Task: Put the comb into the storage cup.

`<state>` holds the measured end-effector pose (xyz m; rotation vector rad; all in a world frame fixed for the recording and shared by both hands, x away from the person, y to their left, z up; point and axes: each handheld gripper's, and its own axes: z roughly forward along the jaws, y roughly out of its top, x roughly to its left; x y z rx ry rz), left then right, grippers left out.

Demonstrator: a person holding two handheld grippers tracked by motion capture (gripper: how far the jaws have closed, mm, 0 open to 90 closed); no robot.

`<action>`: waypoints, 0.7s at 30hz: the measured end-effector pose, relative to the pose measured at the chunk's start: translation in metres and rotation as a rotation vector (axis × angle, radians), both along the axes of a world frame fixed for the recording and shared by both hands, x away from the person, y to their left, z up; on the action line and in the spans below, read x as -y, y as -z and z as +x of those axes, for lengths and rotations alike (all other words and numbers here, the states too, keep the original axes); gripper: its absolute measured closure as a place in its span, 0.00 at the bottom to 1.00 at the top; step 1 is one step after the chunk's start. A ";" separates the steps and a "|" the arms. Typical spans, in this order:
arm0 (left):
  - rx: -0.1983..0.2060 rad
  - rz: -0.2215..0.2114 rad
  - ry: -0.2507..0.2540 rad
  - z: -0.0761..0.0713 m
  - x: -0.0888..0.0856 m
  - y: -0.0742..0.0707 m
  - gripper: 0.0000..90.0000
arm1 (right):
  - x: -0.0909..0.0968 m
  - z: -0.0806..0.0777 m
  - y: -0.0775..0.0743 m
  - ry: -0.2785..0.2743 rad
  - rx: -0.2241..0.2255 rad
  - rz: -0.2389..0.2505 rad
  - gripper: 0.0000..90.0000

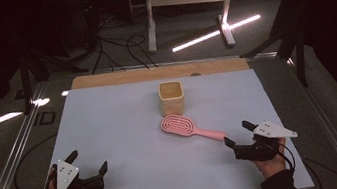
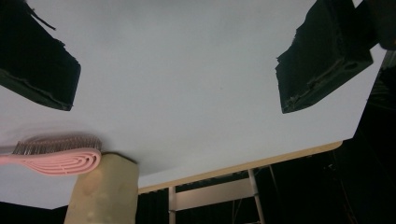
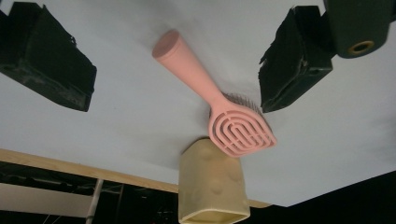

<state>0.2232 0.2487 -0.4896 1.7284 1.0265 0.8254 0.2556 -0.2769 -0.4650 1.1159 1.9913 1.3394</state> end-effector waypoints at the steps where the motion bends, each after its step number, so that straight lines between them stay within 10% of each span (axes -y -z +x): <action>1: 0.000 0.001 0.000 0.000 0.000 0.000 0.00 | 0.000 0.000 0.000 -0.002 -0.004 -0.003 0.12; 21: -0.008 0.009 0.006 0.001 0.001 0.001 0.00 | -0.003 0.007 -0.006 -0.032 -0.030 -0.046 0.12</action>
